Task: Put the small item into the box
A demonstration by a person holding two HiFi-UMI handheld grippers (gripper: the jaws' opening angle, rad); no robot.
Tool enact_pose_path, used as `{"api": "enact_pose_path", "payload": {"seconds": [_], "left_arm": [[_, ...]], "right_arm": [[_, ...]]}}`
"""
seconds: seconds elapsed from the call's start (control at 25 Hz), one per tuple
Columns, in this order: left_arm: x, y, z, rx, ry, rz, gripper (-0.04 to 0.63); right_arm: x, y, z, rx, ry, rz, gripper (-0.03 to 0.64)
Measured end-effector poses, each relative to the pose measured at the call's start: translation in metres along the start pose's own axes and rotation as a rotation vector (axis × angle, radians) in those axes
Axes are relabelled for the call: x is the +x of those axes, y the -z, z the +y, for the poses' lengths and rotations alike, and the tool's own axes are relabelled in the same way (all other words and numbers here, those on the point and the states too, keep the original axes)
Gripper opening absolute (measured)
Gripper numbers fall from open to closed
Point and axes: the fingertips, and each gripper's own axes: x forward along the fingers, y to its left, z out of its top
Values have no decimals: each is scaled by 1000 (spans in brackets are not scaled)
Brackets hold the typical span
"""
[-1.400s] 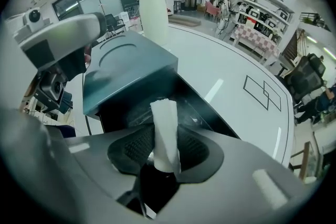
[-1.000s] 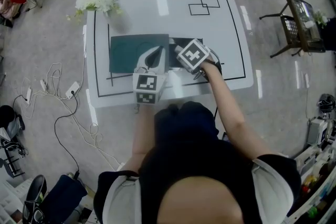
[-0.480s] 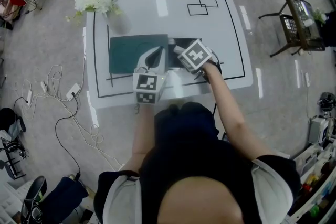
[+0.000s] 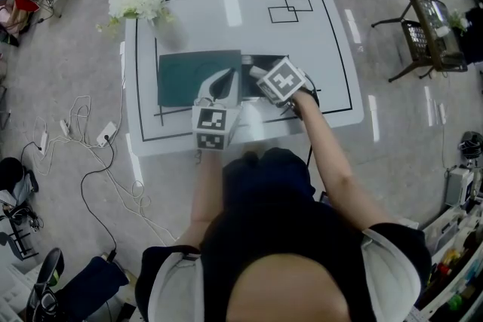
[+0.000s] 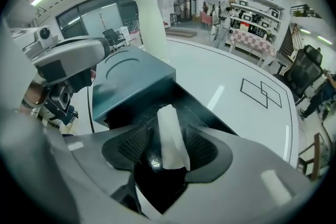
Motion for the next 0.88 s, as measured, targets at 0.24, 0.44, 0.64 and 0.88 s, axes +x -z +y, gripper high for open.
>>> {"api": "enact_pose_path", "payload": {"seconds": [0.24,0.44,0.64,0.88], "left_arm": [[-1,1,2,1,-1,3,9],[-1,0,4,1,-6,-2,9],[1,-5,5,3,-4,-9,9],[3,-8,5,3,-3,-15,9]], "right_arm": [[0,9,1,7,-6,24,232],[-5,12,-3,-4,22,16,232],[-11,10,1,-10,11,1,235],[-21,8,-4,-15,24,-23,235]]}}
